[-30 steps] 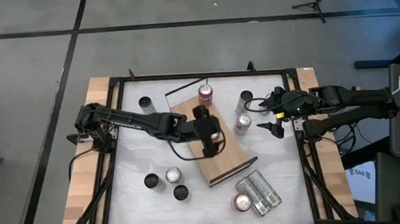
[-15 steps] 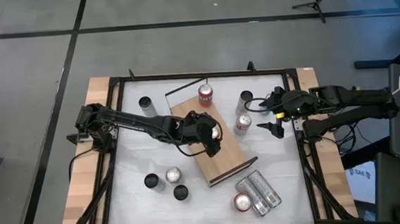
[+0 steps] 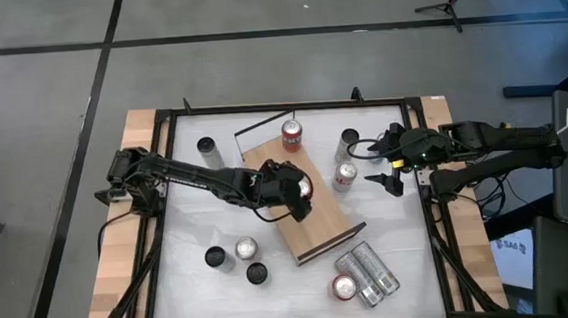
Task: Place canned beverage on shelf
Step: Align the left orange soda can with the other orange soda can
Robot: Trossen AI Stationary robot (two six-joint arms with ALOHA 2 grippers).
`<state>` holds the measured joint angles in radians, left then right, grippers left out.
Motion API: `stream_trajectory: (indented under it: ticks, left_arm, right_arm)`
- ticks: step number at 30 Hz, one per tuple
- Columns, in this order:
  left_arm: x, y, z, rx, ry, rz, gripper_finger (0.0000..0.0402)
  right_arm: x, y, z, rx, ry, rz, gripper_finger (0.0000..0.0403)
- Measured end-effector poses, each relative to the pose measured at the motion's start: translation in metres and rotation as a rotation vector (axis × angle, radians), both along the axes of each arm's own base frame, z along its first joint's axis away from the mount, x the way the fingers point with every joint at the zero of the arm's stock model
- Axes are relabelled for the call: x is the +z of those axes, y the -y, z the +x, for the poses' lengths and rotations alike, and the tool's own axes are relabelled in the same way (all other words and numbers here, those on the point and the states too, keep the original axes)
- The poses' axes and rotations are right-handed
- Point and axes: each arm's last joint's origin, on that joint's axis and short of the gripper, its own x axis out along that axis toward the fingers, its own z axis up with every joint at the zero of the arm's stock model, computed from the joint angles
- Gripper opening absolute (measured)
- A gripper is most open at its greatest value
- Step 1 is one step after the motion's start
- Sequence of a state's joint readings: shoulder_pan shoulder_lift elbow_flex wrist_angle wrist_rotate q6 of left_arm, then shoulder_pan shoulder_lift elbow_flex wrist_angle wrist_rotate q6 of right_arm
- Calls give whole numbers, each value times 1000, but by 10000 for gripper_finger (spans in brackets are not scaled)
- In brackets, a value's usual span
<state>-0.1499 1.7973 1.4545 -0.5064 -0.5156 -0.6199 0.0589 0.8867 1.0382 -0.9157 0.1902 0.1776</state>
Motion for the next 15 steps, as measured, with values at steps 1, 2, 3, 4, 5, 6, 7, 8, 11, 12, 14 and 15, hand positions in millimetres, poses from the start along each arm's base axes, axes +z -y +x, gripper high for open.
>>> stream_trajectory:
  ticks: [1,2,3,4,5,6,7,8,11,12,14,15]
  left_arm:
    - [-1,0,0,6,-3,7,391]
    - [-3,0,-1,9,-6,12,391]
    - [-4,-1,-1,11,-10,15,391]
    - [-7,-1,-2,11,-17,16,391]
    - [-9,-1,-3,11,-22,16,391]
    - [-11,-1,-3,11,-21,17,391]
    - [-13,-1,-3,11,-20,17,391]
    - [-14,-1,-3,11,-14,16,391]
    - [-18,-1,-2,11,14,12,391]
    - [-19,-1,-1,10,25,13,391]
    - [-21,-2,-1,-2,23,29,391]
    - [-23,-3,-2,-6,14,35,391]
  right_arm:
    - [0,0,0,0,0,0,392]
    - [0,0,0,0,0,0,392]
    - [0,0,0,0,0,0,392]
    - [0,0,0,0,0,0,392]
    - [0,0,0,0,0,0,392]
    - [0,0,0,0,0,0,392]
    - [0,0,0,0,0,0,392]
    - [0,0,0,0,0,0,392]
    - [0,0,0,0,0,0,392]
    - [0,0,0,0,0,0,392]
    - [0,0,0,0,0,0,392]
    - [0,0,0,0,0,0,392]
